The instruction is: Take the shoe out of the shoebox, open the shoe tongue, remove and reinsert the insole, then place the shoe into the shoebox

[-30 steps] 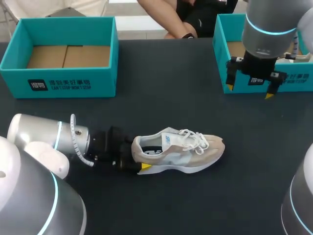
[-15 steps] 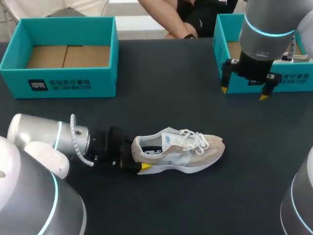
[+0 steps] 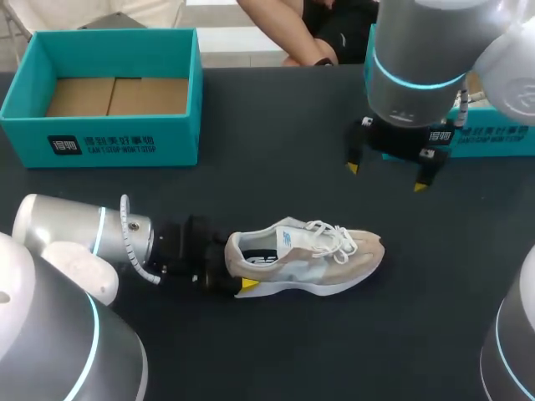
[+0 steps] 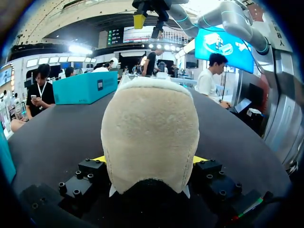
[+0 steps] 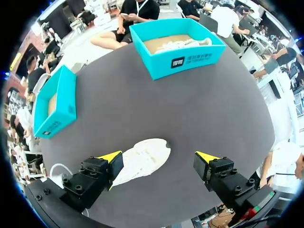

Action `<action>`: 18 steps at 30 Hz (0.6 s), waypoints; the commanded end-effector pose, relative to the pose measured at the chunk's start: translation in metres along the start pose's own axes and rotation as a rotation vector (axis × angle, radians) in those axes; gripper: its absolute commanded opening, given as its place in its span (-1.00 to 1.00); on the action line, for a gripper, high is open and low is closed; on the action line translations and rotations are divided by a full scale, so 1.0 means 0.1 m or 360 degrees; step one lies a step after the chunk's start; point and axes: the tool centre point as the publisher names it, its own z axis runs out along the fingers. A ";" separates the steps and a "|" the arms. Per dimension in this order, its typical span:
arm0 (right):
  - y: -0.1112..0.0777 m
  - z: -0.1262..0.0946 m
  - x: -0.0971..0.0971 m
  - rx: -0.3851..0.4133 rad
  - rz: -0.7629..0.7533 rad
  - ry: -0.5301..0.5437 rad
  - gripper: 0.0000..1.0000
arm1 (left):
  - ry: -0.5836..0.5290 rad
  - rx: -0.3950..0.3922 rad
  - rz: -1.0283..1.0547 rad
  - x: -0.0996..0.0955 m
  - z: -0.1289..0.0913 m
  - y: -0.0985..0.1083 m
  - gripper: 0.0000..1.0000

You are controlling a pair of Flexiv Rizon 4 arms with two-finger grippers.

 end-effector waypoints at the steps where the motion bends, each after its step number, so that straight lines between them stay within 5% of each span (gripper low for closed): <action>1: -0.12 0.11 0.17 -0.0009 0.0000 -0.0031 1.00 | -0.0004 -0.0003 -0.0002 0.03 0.00 0.07 -1.00; 18: -0.73 0.47 0.68 0.0059 -0.0239 -0.0146 1.00 | -0.0004 -0.0003 -0.0002 0.03 0.00 0.07 -1.00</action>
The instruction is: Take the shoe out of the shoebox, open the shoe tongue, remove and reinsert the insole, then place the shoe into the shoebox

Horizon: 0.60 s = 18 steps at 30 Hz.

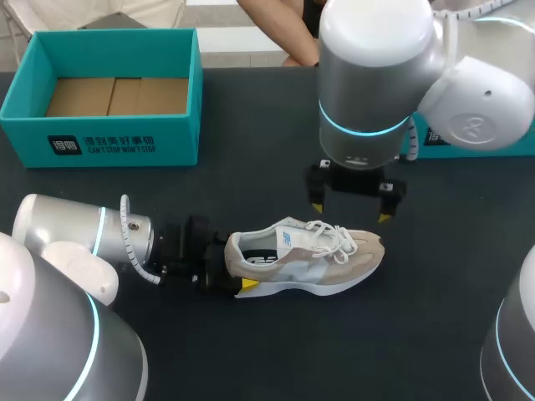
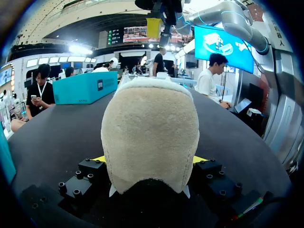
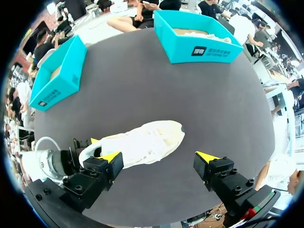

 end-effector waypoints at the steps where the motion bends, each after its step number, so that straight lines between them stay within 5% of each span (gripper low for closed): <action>1: -0.12 0.15 0.41 0.0006 0.0037 -0.0106 1.00 | -0.0003 -0.0003 -0.0002 0.02 0.00 0.07 -1.00; 18: -0.22 0.29 0.53 -0.0015 0.0071 -0.0110 1.00 | -0.0003 -0.0003 -0.0002 0.02 0.00 0.07 -1.00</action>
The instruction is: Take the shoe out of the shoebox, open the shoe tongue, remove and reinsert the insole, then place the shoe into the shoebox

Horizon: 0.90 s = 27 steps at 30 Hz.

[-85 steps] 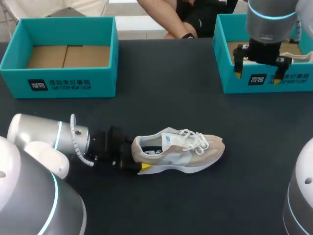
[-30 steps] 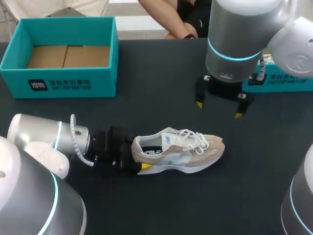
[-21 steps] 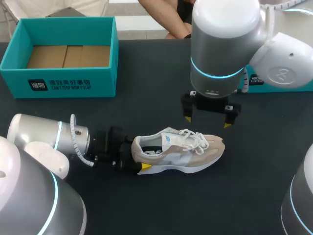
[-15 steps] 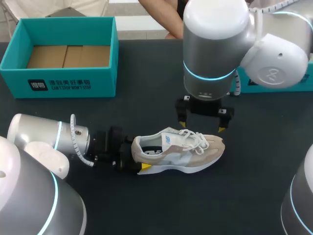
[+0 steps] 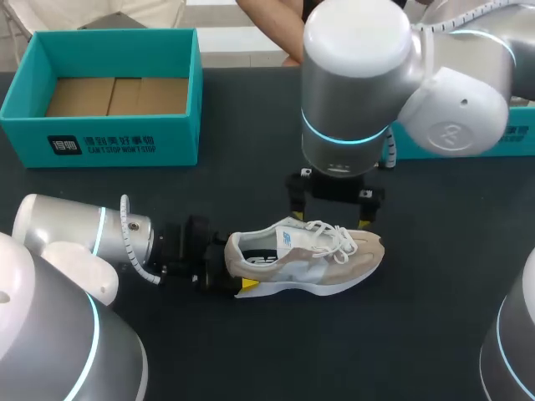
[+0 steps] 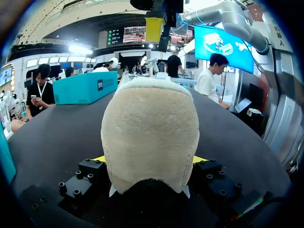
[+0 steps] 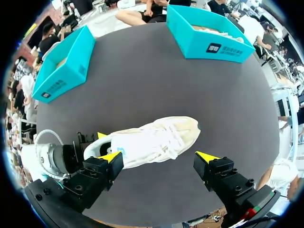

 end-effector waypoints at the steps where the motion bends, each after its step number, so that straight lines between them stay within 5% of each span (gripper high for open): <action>1: -0.13 0.19 0.28 -0.0031 0.0137 -0.0179 1.00 | -0.0003 -0.0003 -0.0002 0.02 0.00 0.07 -1.00; 27: -0.28 0.43 0.76 -0.0050 -0.0045 -0.0425 1.00 | -0.0003 -0.0003 -0.0002 0.02 0.00 0.07 -1.00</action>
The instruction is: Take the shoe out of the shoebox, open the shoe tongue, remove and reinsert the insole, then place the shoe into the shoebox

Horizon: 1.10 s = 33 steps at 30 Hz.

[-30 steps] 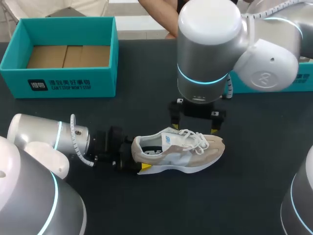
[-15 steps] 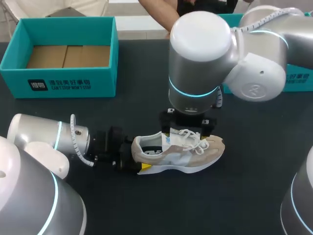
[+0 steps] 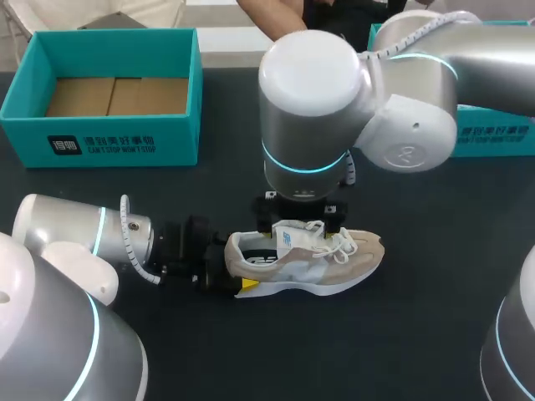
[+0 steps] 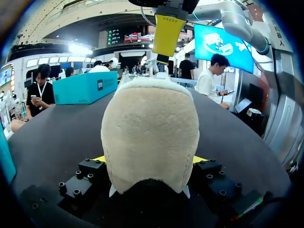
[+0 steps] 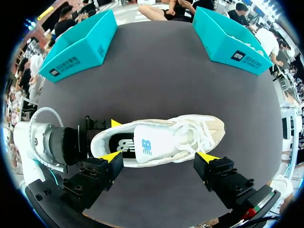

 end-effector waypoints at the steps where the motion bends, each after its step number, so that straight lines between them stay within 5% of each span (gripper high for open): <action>1: -0.03 0.16 0.30 0.0007 0.0180 -0.0472 1.00 | -0.0003 -0.0003 -0.0002 0.02 0.00 0.07 -1.00; 11: 0.01 0.33 0.33 -0.0004 0.0160 -0.0617 1.00 | -0.0003 -0.0003 -0.0002 0.02 0.00 0.07 -1.00; 33: 0.05 0.61 0.04 -0.0015 0.0296 -0.0906 1.00 | -0.0003 -0.0003 -0.0002 0.02 0.00 0.07 -1.00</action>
